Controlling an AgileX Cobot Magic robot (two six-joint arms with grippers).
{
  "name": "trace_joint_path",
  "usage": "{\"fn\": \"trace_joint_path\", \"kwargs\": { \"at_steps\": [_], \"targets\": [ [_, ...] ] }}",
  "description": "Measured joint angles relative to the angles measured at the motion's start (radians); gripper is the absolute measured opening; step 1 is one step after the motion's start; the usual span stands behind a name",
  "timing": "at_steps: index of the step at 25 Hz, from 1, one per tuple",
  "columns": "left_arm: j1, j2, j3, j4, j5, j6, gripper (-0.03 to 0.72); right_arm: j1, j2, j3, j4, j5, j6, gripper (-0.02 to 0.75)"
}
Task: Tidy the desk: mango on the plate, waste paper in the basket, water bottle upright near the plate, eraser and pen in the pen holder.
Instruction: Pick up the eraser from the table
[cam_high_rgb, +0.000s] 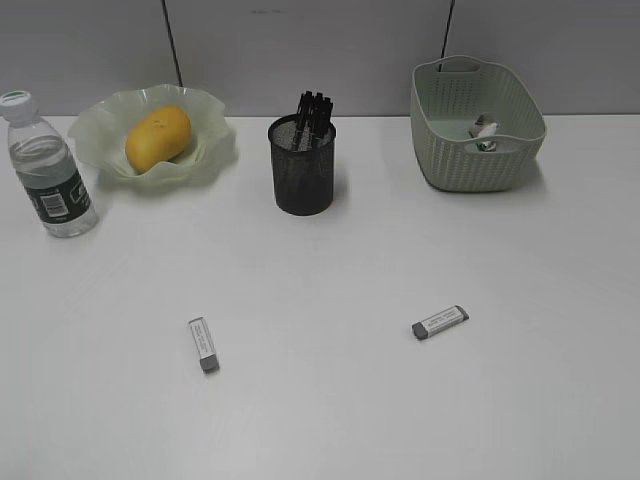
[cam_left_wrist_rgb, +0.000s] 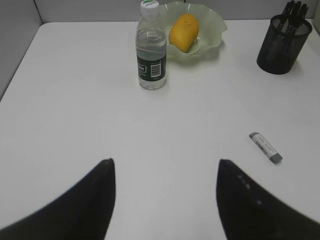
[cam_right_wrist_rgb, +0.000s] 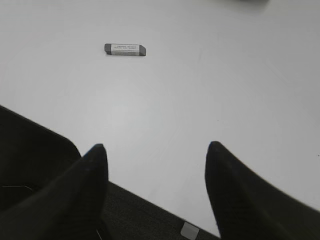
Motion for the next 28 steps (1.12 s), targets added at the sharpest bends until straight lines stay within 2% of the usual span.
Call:
{"fn": "trace_joint_path", "kwargs": {
  "at_steps": [7,14,18,24,28],
  "targets": [
    [0.0,-0.054,0.014,0.023,0.039,0.0,0.487,0.0,0.046,-0.021,0.0,-0.051,0.011,0.491],
    [0.0,-0.054,0.075,0.024,-0.004,0.0,0.482,0.0,0.302,-0.049,0.0,-0.154,0.063,0.491],
    [0.0,-0.054,0.077,0.024,-0.007,0.0,0.465,0.0,0.514,-0.098,0.0,-0.208,0.176,0.491],
    [0.0,-0.054,0.077,0.024,-0.01,0.0,0.452,0.0,0.862,-0.218,0.0,-0.242,0.473,0.491],
    [0.0,-0.054,0.078,0.024,-0.01,0.0,0.45,0.0,1.1,-0.325,0.016,-0.256,0.566,0.491]
  ]
}}
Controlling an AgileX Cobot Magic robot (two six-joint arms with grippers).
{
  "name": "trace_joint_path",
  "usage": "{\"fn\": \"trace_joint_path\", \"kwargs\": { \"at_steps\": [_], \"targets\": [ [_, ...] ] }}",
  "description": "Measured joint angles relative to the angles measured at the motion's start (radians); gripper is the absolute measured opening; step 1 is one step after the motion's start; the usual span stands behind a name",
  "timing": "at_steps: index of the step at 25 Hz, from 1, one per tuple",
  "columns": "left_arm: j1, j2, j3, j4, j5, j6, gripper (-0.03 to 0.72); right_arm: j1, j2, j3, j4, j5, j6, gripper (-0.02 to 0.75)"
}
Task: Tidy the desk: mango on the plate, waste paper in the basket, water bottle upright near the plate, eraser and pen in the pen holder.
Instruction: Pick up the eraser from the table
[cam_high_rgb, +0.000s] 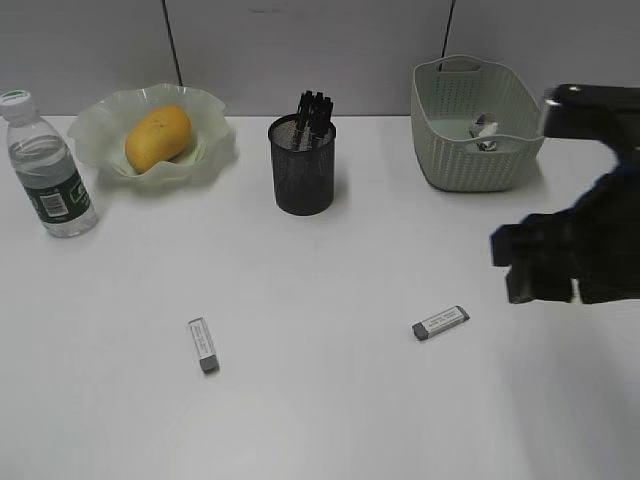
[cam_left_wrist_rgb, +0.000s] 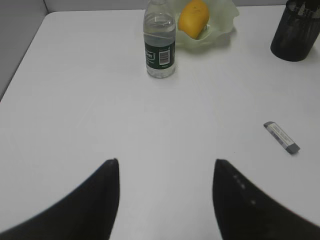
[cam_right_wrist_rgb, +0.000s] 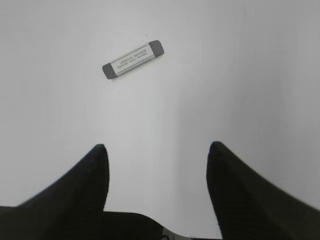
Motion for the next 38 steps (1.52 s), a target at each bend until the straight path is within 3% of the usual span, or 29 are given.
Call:
{"fn": "trace_joint_path", "kwargs": {
  "at_steps": [6,14,22,29,38],
  "targets": [
    [0.0,0.0,0.0,0.0,0.0,0.0,0.43,0.0,0.291,-0.158,0.09,-0.002,0.148,0.491],
    [0.0,0.0,0.0,0.0,0.0,0.0,0.428,-0.031,0.443,-0.236,0.154,0.004,0.353,0.491],
    [0.0,0.0,0.0,0.0,0.0,0.0,0.428,-0.13,0.475,-0.24,0.161,-0.07,0.377,0.491],
    [0.0,0.0,0.0,0.0,0.0,0.0,0.428,-0.138,0.537,-0.242,0.233,-0.099,0.377,0.471],
    [0.0,0.0,0.0,0.0,0.0,0.0,0.428,-0.138,0.582,-0.242,0.237,-0.144,0.375,0.424]
  ]
}}
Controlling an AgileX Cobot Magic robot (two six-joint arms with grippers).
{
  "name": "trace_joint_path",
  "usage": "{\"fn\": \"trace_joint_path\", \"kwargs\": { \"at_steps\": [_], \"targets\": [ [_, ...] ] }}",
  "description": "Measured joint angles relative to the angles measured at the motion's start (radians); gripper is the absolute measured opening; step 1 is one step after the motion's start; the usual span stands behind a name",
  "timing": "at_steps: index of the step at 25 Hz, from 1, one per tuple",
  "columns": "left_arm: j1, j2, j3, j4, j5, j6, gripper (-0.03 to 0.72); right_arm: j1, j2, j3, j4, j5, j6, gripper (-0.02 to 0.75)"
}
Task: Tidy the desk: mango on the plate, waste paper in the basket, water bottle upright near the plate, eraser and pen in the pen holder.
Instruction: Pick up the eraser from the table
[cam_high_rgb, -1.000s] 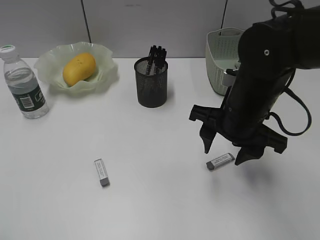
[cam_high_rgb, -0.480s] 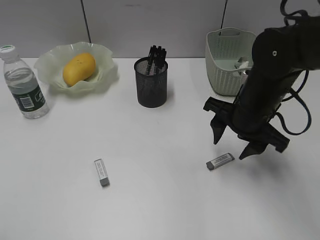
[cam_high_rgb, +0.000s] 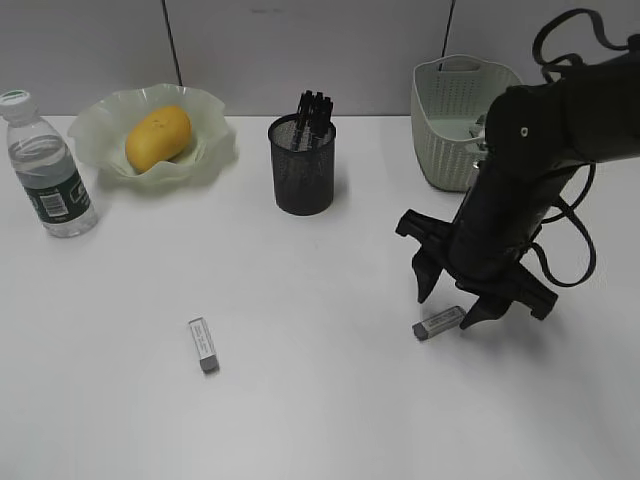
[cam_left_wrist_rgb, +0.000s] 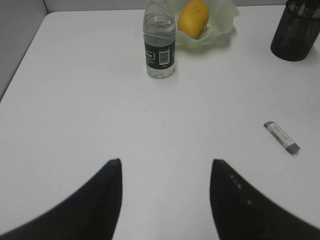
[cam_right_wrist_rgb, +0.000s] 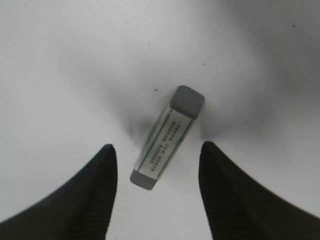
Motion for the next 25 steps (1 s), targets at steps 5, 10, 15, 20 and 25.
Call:
{"fn": "trace_joint_path", "kwargs": {
  "at_steps": [5,10,15,20,25],
  "targets": [
    [0.0,0.0,0.0,0.0,0.0,0.0,0.428,0.0,0.028,0.0,0.0,-0.021,0.0,0.398],
    [0.0,0.0,0.0,0.0,0.0,0.0,0.428,0.0,0.046,0.0,0.0,-0.027,-0.001,0.356],
    [0.0,0.0,0.0,0.0,0.0,0.0,0.428,0.0,0.051,0.0,-0.001,-0.052,-0.002,0.312],
    [0.0,0.0,0.0,0.0,0.0,0.0,0.428,0.0,0.067,0.0,0.002,-0.063,-0.012,0.308],
    [0.0,0.0,0.0,0.0,0.0,0.0,0.428,0.0,0.072,-0.001,0.015,-0.062,-0.047,0.285]
  ]
}}
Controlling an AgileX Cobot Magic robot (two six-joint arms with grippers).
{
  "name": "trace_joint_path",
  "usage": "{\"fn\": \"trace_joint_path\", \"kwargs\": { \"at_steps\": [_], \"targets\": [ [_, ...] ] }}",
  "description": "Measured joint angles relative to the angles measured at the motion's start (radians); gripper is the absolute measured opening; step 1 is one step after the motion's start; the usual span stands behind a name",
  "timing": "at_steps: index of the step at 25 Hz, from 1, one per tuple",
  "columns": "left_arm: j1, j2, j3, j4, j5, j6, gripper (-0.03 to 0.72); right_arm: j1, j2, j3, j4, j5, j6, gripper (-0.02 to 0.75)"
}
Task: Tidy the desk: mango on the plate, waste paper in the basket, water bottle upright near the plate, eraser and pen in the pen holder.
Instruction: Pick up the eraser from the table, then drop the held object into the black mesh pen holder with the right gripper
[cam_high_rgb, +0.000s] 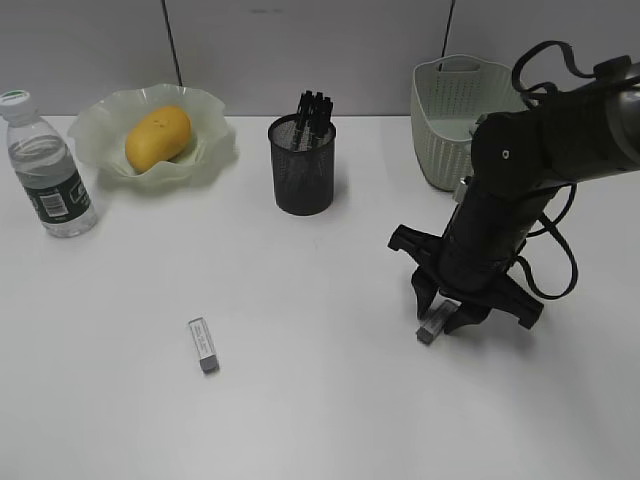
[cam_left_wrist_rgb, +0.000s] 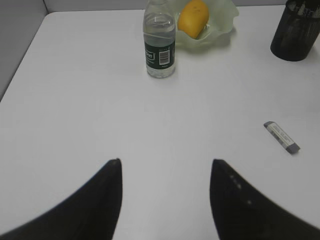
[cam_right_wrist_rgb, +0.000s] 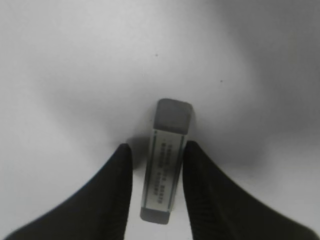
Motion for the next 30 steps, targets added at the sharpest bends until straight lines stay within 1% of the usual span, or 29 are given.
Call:
{"fn": "trace_joint_path", "kwargs": {
  "at_steps": [4,5,8,12,15,21,25,30],
  "targets": [
    [0.0,0.0,0.0,0.0,0.0,0.0,0.428,0.0,0.002,0.0,-0.001,0.001,-0.009,0.178],
    [0.0,0.0,0.0,0.0,0.0,0.0,0.428,0.0,0.002,0.0,-0.001,0.001,-0.016,0.174],
    [0.0,0.0,0.0,0.0,0.0,0.0,0.428,0.0,0.002,-0.002,-0.001,-0.001,-0.062,0.174],
    [0.0,0.0,0.0,0.0,0.0,0.0,0.428,0.0,0.012,-0.05,-0.001,-0.001,-0.202,0.174],
    [0.0,0.0,0.0,0.0,0.0,0.0,0.428,0.0,0.012,-0.141,-0.001,-0.001,-0.324,0.174],
    [0.0,0.0,0.0,0.0,0.0,0.0,0.428,0.0,0.012,-0.404,-0.001,-0.009,-0.525,0.174],
    [0.0,0.0,0.0,0.0,0.0,0.0,0.428,0.0,0.012,-0.535,-0.001,-0.093,-0.6,0.173],
    [0.0,0.0,0.0,0.0,0.0,0.0,0.428,0.01,0.012,-0.569,-0.001,-0.246,-0.654,0.173]
  ]
}}
